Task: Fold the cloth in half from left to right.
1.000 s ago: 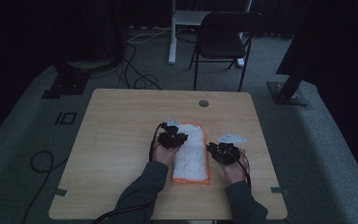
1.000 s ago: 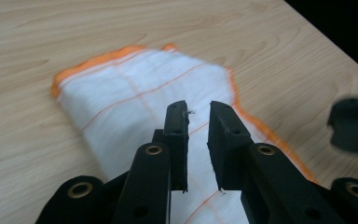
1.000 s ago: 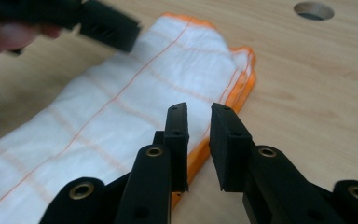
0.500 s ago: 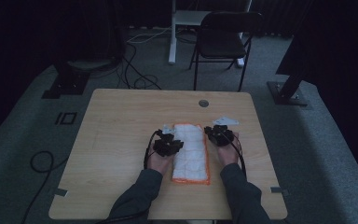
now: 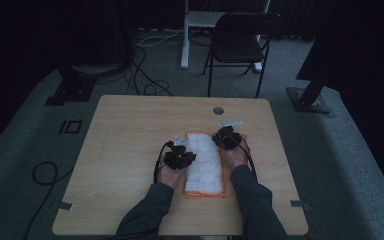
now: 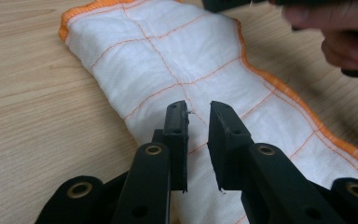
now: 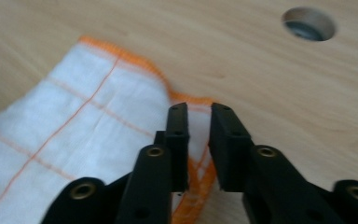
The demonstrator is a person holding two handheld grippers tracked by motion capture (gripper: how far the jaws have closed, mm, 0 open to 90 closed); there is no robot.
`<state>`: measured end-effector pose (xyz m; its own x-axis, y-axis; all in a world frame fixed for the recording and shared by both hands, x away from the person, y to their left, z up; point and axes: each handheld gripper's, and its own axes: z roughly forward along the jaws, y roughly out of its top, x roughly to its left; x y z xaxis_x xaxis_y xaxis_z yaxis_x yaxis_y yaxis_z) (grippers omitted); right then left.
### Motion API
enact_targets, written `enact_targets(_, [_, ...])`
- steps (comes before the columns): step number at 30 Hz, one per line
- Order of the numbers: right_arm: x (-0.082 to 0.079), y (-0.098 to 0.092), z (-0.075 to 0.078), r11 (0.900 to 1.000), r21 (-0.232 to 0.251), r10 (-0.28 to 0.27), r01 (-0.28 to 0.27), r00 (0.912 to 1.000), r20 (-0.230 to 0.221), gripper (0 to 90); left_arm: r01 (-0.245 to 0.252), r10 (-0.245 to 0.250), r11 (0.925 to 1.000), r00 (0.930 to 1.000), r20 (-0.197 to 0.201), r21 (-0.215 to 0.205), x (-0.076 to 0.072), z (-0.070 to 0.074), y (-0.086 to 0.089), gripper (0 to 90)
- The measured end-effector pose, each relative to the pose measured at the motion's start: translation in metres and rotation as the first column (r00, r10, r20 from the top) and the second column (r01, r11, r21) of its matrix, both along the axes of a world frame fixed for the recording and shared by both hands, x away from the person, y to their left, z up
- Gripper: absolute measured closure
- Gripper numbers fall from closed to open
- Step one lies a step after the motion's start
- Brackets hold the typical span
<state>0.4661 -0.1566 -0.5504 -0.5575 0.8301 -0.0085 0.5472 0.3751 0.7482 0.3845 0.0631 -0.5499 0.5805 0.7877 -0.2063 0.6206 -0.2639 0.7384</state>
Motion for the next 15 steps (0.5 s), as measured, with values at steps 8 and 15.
enact_targets(8, [-0.007, 0.01, -0.01, 0.997, -0.048, 0.065, -0.066, 0.9978, -0.012, 50.8, -0.006, 0.006, 1.0, 0.9999, -0.01, 0.002, 0.001, -0.005, 0.0, 78.3])
enact_targets(15, [-0.006, 0.017, -0.012, 0.992, -0.077, 0.1, -0.1, 0.995, -0.009, 56.5, -0.005, 0.005, 1.0, 0.9999, -0.014, 0.002, 0.002, -0.005, 0.001, 78.3])
